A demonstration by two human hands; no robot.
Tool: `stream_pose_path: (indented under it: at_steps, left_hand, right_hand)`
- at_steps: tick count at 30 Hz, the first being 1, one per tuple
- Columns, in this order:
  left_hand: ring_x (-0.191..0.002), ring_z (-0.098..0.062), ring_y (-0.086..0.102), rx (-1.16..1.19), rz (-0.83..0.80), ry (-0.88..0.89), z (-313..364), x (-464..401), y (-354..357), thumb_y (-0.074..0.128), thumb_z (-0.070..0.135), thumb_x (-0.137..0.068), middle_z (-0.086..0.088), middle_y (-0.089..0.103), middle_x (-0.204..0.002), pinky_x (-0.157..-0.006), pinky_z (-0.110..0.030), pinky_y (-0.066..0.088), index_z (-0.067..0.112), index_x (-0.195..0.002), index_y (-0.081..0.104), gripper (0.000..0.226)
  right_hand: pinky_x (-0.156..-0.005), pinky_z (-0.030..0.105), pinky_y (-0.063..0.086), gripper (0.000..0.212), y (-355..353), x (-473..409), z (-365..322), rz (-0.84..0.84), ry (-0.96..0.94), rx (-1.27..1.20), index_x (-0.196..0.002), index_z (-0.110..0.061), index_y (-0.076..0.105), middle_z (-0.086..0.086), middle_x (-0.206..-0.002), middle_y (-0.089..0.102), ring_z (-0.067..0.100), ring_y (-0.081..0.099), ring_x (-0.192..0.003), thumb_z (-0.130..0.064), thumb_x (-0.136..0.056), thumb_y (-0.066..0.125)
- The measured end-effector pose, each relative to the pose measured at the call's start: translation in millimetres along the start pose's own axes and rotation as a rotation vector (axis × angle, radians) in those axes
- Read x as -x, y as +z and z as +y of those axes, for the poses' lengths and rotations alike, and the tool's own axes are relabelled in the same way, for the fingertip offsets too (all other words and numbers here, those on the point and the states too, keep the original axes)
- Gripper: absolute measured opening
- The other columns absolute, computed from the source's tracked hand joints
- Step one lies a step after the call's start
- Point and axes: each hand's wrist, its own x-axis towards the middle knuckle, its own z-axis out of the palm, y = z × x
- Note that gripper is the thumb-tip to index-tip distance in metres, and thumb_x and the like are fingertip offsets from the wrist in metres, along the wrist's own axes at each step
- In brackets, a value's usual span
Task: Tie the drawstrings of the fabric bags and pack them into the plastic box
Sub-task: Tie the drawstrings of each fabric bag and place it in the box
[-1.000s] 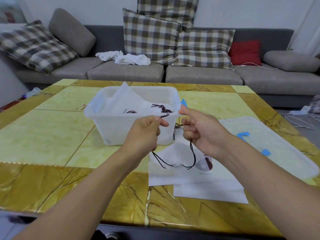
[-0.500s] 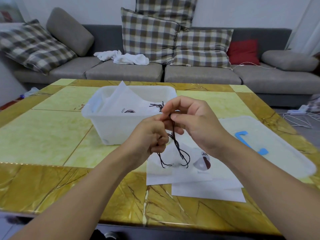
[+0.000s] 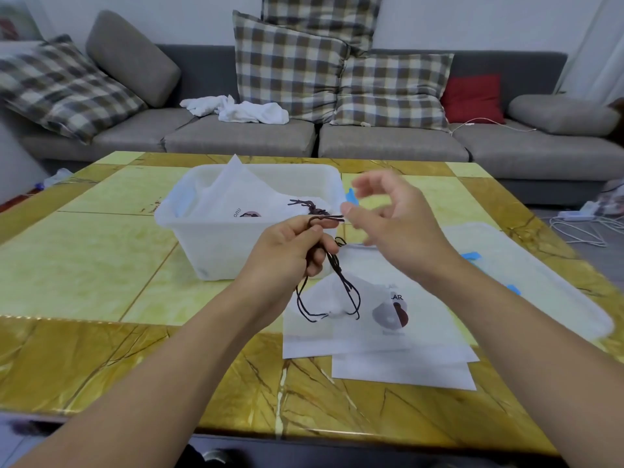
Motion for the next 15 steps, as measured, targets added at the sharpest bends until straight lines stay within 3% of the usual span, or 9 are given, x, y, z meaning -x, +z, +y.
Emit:
stream_pose_path:
  at_steps: [2,4,6,9,12,15]
  left_hand:
    - [-0.057,-0.009,0.046,0.01,0.01,0.023,0,0,-1,0.042,0.005,-0.104,0.002,0.061,-0.066,-0.051,-0.019,0.035,0.011,-0.103,0.068,0.027]
    - [-0.058,-0.009,0.047,-0.023,0.001,0.027,-1,0,-2,0.042,0.004,-0.105,0.001,0.061,-0.066,-0.051,-0.019,0.037,0.011,-0.104,0.068,0.027]
    - [-0.06,-0.01,0.048,-0.046,-0.014,0.026,-3,0,-3,0.042,0.004,-0.105,-0.003,0.063,-0.071,-0.052,-0.019,0.038,0.012,-0.102,0.068,0.027]
    - [-0.061,-0.01,0.048,-0.041,-0.025,0.04,-3,0,-4,0.042,0.004,-0.105,-0.002,0.063,-0.071,-0.053,-0.019,0.039,0.012,-0.102,0.068,0.027]
    - [-0.06,-0.01,0.05,-0.042,-0.039,0.049,-2,1,-4,0.042,0.004,-0.105,-0.001,0.065,-0.071,-0.054,-0.02,0.04,0.012,-0.103,0.068,0.027]
    - [-0.06,-0.011,0.054,-0.046,-0.039,0.038,-1,1,-4,0.044,0.004,-0.104,-0.001,0.066,-0.07,-0.053,-0.021,0.041,0.009,-0.102,0.068,0.025]
  right_hand:
    - [-0.068,0.03,0.044,0.036,-5,1,5,-0.293,0.168,0.032,-0.1,-0.022,0.073,-0.006,-0.097,0.071,0.012,0.057,-0.075,-0.053,-0.083,0.072]
    - [-0.064,0.029,0.037,0.036,-5,7,8,-0.476,0.223,-0.006,-0.083,-0.022,0.077,-0.003,-0.081,0.066,0.015,0.045,-0.071,-0.057,-0.078,0.068]
    - [-0.061,0.027,0.033,0.029,-6,6,10,-0.487,0.217,-0.087,-0.076,-0.024,0.076,-0.001,-0.074,0.058,0.021,0.038,-0.072,-0.051,-0.08,0.069]
    - [-0.06,0.025,0.03,0.028,-6,3,13,-0.527,0.267,-0.185,-0.087,-0.022,0.077,-0.002,-0.074,0.05,0.017,0.035,-0.069,-0.048,-0.078,0.07]
    - [-0.058,0.022,0.028,0.017,-2,5,15,-0.639,0.301,-0.258,-0.086,-0.024,0.077,-0.009,-0.071,0.05,0.012,0.035,-0.065,-0.039,-0.082,0.07]
    - [-0.056,0.019,0.031,0.01,-2,3,19,-0.6,0.28,-0.24,-0.085,-0.018,0.077,-0.006,-0.067,0.053,0.011,0.036,-0.061,-0.026,-0.081,0.075]
